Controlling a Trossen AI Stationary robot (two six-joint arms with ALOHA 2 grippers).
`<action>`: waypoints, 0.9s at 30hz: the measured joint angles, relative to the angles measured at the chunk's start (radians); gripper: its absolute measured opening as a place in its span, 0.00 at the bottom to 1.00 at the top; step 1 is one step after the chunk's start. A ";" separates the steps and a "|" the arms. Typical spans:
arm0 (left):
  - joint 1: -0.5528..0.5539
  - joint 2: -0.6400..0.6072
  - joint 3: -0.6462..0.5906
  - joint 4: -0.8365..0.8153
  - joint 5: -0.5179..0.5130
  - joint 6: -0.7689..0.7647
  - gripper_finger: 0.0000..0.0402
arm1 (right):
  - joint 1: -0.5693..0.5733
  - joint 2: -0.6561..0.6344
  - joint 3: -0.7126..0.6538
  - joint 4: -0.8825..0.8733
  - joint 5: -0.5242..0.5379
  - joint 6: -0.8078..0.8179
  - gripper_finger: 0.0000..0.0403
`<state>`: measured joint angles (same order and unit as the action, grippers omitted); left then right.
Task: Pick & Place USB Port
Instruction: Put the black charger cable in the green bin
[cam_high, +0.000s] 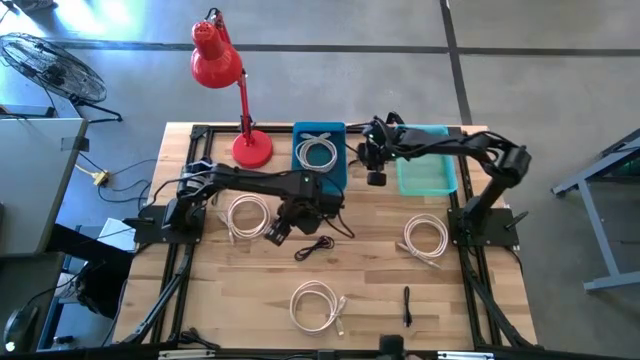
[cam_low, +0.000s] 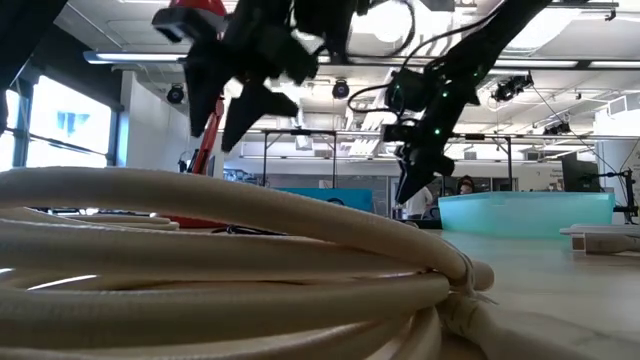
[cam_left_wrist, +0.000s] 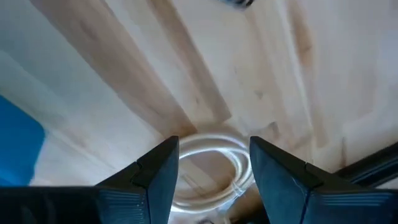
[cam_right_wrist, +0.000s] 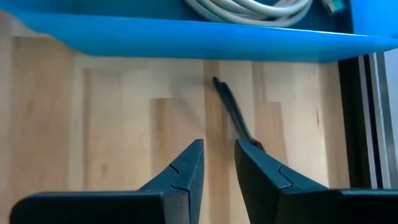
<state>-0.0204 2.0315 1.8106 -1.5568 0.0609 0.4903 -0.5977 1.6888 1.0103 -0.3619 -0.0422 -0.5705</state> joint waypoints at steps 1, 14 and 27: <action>0.000 0.000 -0.021 -0.002 -0.008 -0.005 0.48 | -0.005 0.016 0.016 -0.006 0.000 0.000 0.20; 0.000 0.000 -0.190 0.110 -0.022 -0.017 0.48 | -0.056 0.187 0.149 -0.062 0.002 -0.014 0.20; 0.000 0.000 -0.225 0.218 -0.036 0.002 0.48 | -0.059 0.204 0.174 -0.069 -0.052 -0.009 0.20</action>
<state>-0.0204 2.0315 1.5856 -1.3387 0.0247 0.4924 -0.6564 1.8927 1.1843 -0.4306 -0.0938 -0.5798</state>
